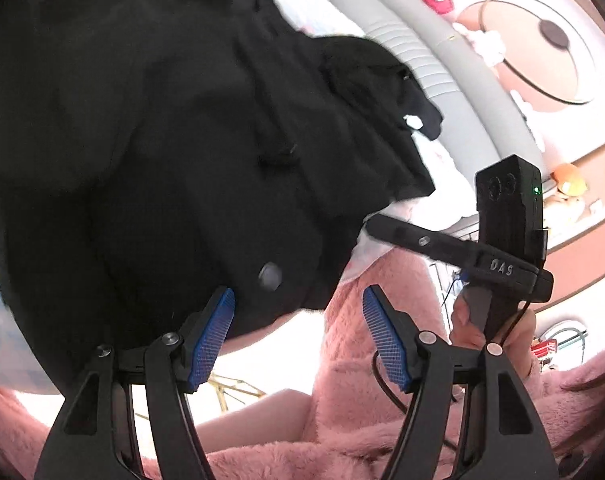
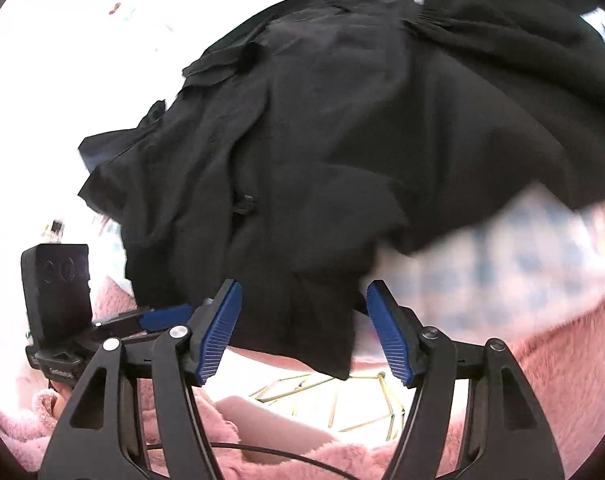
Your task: Fold clothes
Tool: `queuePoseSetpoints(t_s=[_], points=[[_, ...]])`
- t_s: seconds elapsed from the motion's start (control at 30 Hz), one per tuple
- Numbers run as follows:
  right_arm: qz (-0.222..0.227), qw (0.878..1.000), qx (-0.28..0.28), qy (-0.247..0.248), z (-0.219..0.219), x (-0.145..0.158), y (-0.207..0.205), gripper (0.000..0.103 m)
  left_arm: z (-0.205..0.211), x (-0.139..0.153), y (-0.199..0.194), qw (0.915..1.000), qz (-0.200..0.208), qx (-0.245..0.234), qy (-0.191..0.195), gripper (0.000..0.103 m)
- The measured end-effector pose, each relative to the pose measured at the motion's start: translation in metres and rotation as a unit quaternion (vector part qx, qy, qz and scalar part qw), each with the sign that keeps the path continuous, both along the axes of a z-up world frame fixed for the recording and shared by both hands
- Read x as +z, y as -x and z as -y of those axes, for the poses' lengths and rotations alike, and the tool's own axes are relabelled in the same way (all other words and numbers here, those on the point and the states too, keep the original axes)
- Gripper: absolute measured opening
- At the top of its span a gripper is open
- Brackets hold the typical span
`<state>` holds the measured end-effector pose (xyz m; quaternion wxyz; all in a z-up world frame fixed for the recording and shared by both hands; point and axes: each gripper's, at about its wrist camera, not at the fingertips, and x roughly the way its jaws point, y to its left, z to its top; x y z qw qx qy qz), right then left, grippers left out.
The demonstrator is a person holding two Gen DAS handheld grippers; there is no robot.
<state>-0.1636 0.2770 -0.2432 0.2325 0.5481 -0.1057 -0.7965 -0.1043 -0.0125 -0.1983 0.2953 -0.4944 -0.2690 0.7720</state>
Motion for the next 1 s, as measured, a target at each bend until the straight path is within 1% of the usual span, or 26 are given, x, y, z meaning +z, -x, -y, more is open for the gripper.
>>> queuePoseSetpoints(t_s=[0.07,0.1,0.13,0.17,0.2,0.23,0.27,0.33,0.37,0.4,0.43,0.47,0.53,0.57,0.63,0.67,0.7,0.73,0.8,0.83,0.87,0.9,1.0], points=[[-0.034,0.999,0.031,0.022,0.016,0.028,-0.001,0.058,0.005,0.017,0.006,0.9996,-0.022,0.012,0.015,0.069],[-0.054,0.997,0.048,0.029,0.024,0.042,-0.001,0.064,0.012,0.027,0.013,0.9990,-0.034,0.023,0.020,0.069],[-0.075,0.994,0.065,0.035,0.032,0.055,-0.001,0.073,0.020,0.037,0.022,0.9981,-0.045,0.034,0.025,0.069],[-0.091,0.993,0.079,0.016,0.042,0.064,0.009,0.075,0.031,0.044,0.035,0.9972,-0.043,0.051,0.034,0.069],[-0.106,0.990,0.092,-0.002,0.051,0.072,0.019,0.075,0.045,0.049,0.054,0.9957,-0.033,0.073,0.046,0.068],[-0.114,0.988,0.101,-0.019,0.060,0.076,0.034,0.075,0.064,0.051,0.078,0.9937,-0.016,0.099,0.050,0.066],[-0.116,0.986,0.111,-0.033,0.070,0.079,0.051,0.075,0.086,0.053,0.103,0.9910,-0.004,0.127,0.042,0.066],[-0.126,0.983,0.130,-0.042,0.090,0.082,0.088,0.075,0.128,0.055,0.146,0.9825,0.011,0.185,0.020,0.065],[-0.134,0.980,0.140,-0.047,0.100,0.084,0.108,0.075,0.148,0.054,0.167,0.9780,0.014,0.208,0.009,0.065],[-0.145,0.976,0.150,-0.054,0.109,0.085,0.120,0.074,0.166,0.047,0.189,0.9735,0.031,0.226,0.002,0.065],[-0.153,0.973,0.158,-0.069,0.126,0.078,0.140,0.074,0.185,0.041,0.212,0.9683,0.048,0.245,-0.006,0.065],[-0.147,0.971,0.169,-0.089,0.147,0.067,0.160,0.074,0.202,0.033,0.233,0.9631,0.065,0.261,-0.016,0.065],[-0.117,0.971,0.177,-0.106,0.167,0.045,0.194,0.073,0.223,0.004,0.266,0.9565,0.100,0.269,-0.056,0.066],[-0.094,0.974,0.177,-0.109,0.172,0.032,0.209,0.071,0.232,-0.011,0.279,0.9524,0.118,0.272,-0.071,0.067],[-0.049,0.976,0.175,-0.115,0.180,0.006,0.239,0.068,0.242,-0.038,0.298,0.9432,0.161,0.277,-0.087,0.067],[-0.036,0.977,0.173,-0.118,0.183,-0.006,0.249,0.067,0.244,-0.041,0.303,0.9416,0.165,0.279,-0.092,0.067],[-0.035,0.977,0.172,-0.121,0.184,-0.012,0.254,0.067,0.246,-0.044,0.307,0.9399,0.169,0.281,-0.097,0.067],[-0.035,0.977,0.171,-0.124,0.184,-0.017,0.260,0.067,0.248,-0.045,0.313,0.9393,0.169,0.282,-0.097,0.066],[-0.047,0.977,0.170,-0.121,0.184,-0.020,0.268,0.067,0.245,-0.027,0.335,0.9486,0.139,0.281,-0.048,0.058],[-0.054,0.977,0.169,-0.118,0.183,-0.020,0.272,0.066,0.243,-0.017,0.348,0.9526,0.123,0.278,-0.020,0.048],[-0.059,0.978,0.165,-0.112,0.181,-0.018,0.276,0.066,0.239,-0.006,0.362,0.9557,0.106,0.274,0.007,0.045],[-0.060,0.980,0.161,-0.103,0.179,-0.015,0.277,0.066,0.232,0.006,0.378,0.9592,0.088,0.268,0.024,0.044],[-0.080,0.986,0.131,-0.070,0.167,-0.003,0.280,0.065,0.193,0.044,0.436,0.9739,0.042,0.223,0.015,0.044]])
